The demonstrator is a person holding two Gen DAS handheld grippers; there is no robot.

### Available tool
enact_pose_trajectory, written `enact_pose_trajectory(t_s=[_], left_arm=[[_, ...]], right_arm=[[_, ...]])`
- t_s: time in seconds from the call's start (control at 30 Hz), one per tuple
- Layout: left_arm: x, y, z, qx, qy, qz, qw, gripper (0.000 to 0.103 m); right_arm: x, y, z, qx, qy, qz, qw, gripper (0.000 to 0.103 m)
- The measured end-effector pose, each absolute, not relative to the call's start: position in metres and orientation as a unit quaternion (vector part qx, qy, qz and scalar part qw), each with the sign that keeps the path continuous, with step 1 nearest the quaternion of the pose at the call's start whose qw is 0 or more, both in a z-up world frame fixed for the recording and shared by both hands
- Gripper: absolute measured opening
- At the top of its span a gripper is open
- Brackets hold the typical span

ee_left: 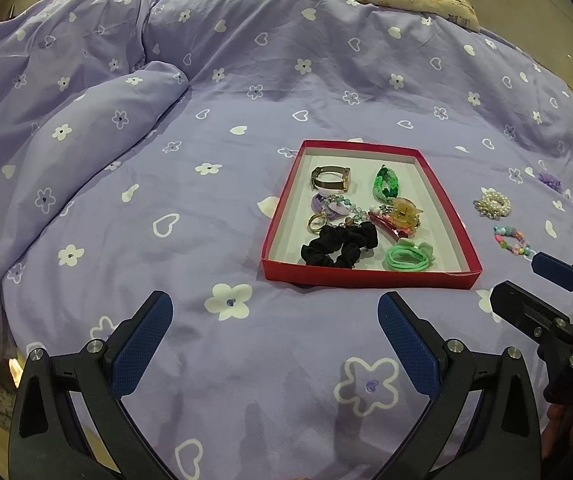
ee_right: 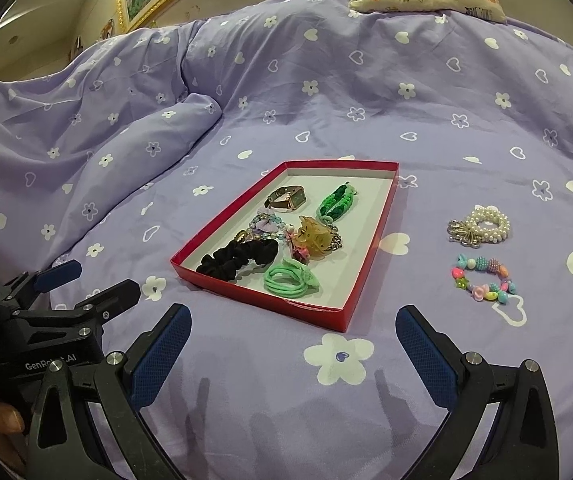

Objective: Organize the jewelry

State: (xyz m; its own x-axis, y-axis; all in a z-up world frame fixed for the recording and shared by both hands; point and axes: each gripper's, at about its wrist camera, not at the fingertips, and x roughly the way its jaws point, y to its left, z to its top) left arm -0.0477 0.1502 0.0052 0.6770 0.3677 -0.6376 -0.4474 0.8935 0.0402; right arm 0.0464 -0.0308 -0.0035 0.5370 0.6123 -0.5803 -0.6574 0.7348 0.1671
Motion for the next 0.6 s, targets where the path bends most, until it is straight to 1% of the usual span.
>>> enact_pose_trajectory(t_s=[0.6], left_arm=[[-0.0515,0.1489,0.0122,-0.059,0.325,0.223,0.917,0.103]], right_arm=[[0.0391,-0.0321,0.0048,-0.038,0.302,0.365,0.88,0.103]])
